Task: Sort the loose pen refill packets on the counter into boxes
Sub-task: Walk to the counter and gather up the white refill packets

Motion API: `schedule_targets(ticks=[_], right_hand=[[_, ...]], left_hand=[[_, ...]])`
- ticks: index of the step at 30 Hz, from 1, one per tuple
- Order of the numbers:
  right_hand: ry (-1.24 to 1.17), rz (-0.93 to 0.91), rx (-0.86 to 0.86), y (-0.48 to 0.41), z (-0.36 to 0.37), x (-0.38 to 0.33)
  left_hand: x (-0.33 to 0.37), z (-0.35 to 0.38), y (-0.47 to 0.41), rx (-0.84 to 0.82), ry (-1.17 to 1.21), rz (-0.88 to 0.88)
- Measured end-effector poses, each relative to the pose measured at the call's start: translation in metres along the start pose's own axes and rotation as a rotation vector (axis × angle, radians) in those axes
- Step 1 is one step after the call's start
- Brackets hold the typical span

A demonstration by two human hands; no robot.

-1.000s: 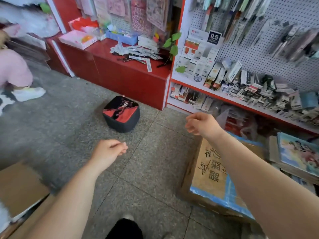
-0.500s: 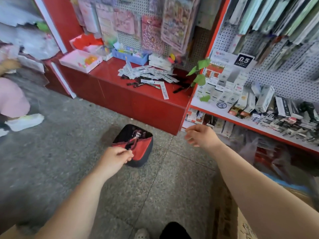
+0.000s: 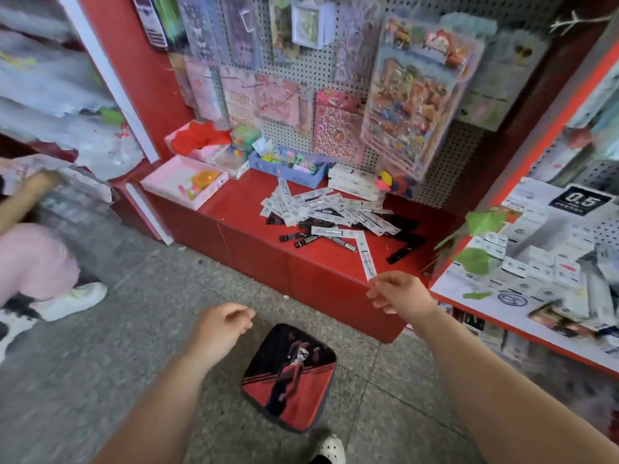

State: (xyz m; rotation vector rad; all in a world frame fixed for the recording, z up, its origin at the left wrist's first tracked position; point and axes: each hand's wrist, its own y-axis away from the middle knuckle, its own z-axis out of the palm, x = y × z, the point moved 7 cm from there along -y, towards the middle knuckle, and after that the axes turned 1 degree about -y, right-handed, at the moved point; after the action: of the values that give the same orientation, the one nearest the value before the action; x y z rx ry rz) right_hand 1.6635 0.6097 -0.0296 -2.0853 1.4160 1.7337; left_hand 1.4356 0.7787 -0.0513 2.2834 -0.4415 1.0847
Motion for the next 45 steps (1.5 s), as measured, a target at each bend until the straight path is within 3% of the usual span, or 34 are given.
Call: schedule_targets(ticks=[5,16,24,27,32,39,41,45], right_hand=[[0.028,0.051,0.051,-0.070,-0.001,-0.025],[-0.071,0.302,0.324,-0.177,0.030,-0.027],[-0.079,0.365,0.392,-0.225,0.019,-0.022],[-0.104,0.337,0.376,-0.265,0.004,-0.002],[-0.045,0.233,0.423,-0.330,-0.010,0.055],[0.561,-0.060,0.318,-0.416,0.024,0.121],[0.748,-0.202,0.445,-0.427,0.029,0.127],[0.768,-0.369,0.624,-0.437,0.033,0.133]], left_hand=[[0.016,-0.018,-0.079,-0.015,-0.037,-0.020],[0.057,-0.007,-0.293,-0.333,-0.221,0.102],[0.088,0.045,-0.361,-0.480,-0.349,0.173],[0.088,0.084,-0.386,-0.469,-0.342,0.156],[0.074,0.154,-0.438,-0.273,-0.369,0.255],[0.011,0.251,-0.488,-0.198,-0.695,0.493],[0.001,0.260,-0.494,-0.156,-0.719,0.522],[-0.004,0.262,-0.495,-0.010,-0.729,0.609]])
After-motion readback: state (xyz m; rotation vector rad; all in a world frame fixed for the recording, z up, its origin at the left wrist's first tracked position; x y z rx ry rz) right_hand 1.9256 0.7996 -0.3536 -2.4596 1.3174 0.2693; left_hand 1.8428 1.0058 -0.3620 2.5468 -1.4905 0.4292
